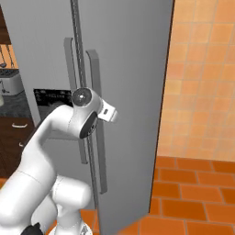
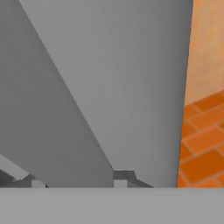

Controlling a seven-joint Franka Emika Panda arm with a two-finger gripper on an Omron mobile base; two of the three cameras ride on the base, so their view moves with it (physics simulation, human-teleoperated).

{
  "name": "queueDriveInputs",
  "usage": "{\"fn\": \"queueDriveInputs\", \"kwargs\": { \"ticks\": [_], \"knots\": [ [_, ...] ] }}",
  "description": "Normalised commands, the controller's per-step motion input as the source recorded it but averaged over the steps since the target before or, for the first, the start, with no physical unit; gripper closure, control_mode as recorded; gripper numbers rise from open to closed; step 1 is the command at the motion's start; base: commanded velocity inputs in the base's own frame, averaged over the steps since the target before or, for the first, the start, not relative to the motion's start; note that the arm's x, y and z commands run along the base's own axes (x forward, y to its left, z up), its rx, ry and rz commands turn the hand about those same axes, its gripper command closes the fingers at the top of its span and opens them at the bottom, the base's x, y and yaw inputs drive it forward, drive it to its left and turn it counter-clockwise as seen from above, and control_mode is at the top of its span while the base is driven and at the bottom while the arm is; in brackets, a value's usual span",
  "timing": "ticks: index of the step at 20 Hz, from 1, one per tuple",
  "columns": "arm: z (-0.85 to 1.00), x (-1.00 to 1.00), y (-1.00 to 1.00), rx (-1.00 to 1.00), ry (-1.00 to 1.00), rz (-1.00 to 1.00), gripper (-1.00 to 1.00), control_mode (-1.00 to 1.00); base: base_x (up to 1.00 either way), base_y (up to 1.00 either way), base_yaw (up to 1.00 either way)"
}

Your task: Grab a lemon wedge from the fridge and one ice cube from the ice bowl, and put them in the glass of lemonade.

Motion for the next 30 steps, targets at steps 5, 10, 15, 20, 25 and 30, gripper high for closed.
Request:
{"fn": "queueDriveInputs", "kwargs": {
  "ticks": [5,10,15,20,25,30],
  "knots": [
    [0.19,-0.43,-0.82,0.03,0.05,-0.09,1.00,-1.00,0.00,0.00,0.00],
    [0.08,-0.61,-0.46,0.01,0.04,-0.16,-1.00,-1.00,0.00,0.00,0.00],
    [0.60,-0.54,-0.04,0.00,-0.03,-0.02,-1.00,-1.00,0.00,0.00,0.00],
    [0.93,-0.81,0.38,0.00,-0.08,0.00,-1.00,-1.00,0.00,0.00,0.00],
    [0.77,-0.21,0.95,-0.18,0.07,0.00,-1.00,-1.00,0.00,0.00,0.00],
    [0.05,0.71,0.70,-0.35,0.28,-0.05,-1.00,-1.00,0.00,0.00,0.00]
  ]
}}
